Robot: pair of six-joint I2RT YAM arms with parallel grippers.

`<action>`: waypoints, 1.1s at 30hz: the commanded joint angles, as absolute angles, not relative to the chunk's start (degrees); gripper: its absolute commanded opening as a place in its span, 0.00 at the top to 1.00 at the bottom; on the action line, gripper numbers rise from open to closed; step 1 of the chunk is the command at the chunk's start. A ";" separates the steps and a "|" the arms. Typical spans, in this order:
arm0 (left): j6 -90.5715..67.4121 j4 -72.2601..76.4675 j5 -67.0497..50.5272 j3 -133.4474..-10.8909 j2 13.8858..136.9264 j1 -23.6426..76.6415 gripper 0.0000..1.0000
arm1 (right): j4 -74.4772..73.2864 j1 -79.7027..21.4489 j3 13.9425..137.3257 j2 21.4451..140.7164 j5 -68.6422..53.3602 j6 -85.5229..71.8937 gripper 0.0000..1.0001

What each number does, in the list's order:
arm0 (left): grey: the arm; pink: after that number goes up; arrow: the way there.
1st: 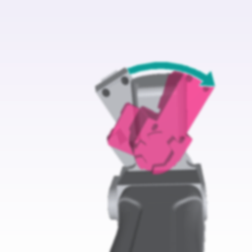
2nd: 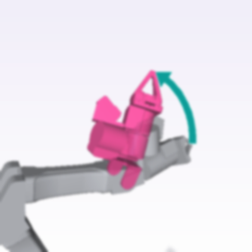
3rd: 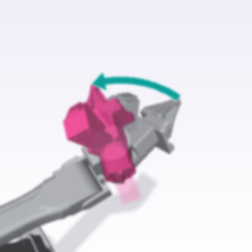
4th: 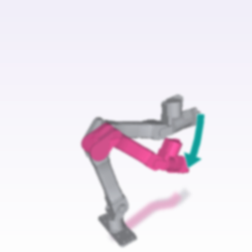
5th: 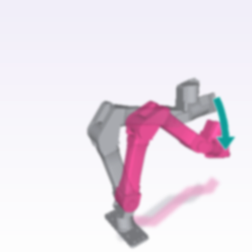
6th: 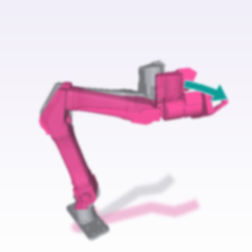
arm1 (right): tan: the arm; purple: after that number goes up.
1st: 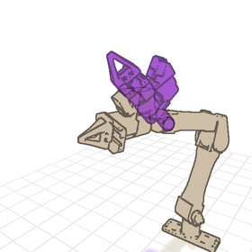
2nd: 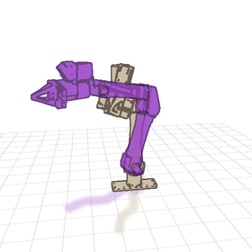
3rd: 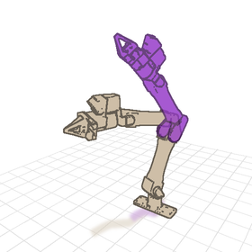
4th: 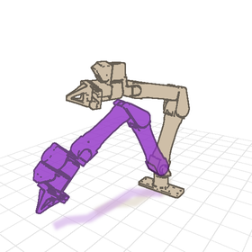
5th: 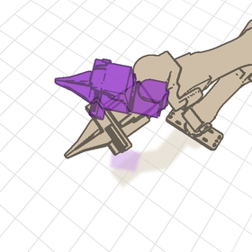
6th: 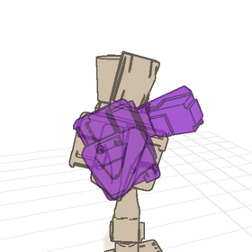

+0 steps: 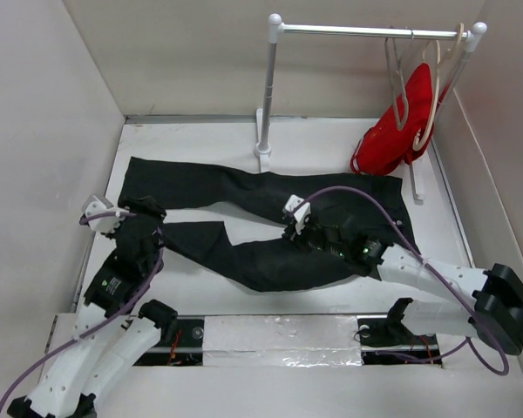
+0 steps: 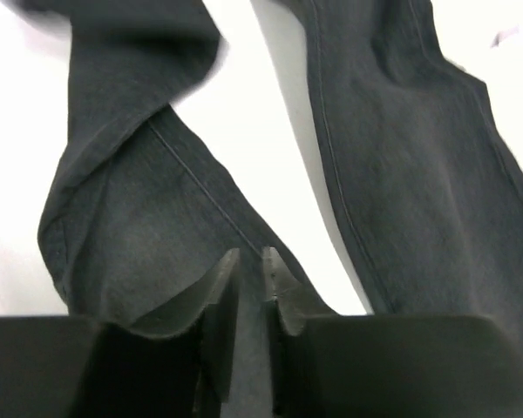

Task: Place the trousers on the hanger
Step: Flatten out the trousers at the center of the board.

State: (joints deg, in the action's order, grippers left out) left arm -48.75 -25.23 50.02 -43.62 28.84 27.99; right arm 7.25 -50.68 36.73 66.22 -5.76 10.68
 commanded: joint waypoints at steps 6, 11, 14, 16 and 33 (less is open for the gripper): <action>-49.74 -15.64 46.07 -42.10 41.46 27.25 0.42 | 7.03 -53.17 44.47 72.42 -8.70 13.27 0.61; -53.79 -16.97 41.32 -35.44 43.07 25.59 0.44 | 6.94 -53.17 43.77 71.37 -5.81 13.89 1.00; -53.00 -12.49 34.39 -30.68 42.80 23.12 0.44 | 7.91 -53.17 42.98 71.02 -3.87 13.10 1.00; -51.95 -8.12 26.40 -27.96 44.38 23.12 0.53 | 7.56 -53.17 41.93 69.53 -0.55 11.96 1.00; -87.70 -31.28 36.64 -20.93 41.22 49.22 0.48 | 8.35 -43.68 35.16 62.85 -6.59 8.35 1.00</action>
State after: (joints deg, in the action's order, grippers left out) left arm -76.16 -25.15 31.18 -24.14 41.23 48.93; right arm 6.79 -43.53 35.27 63.20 -5.19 8.75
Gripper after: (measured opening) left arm 0.516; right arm 0.010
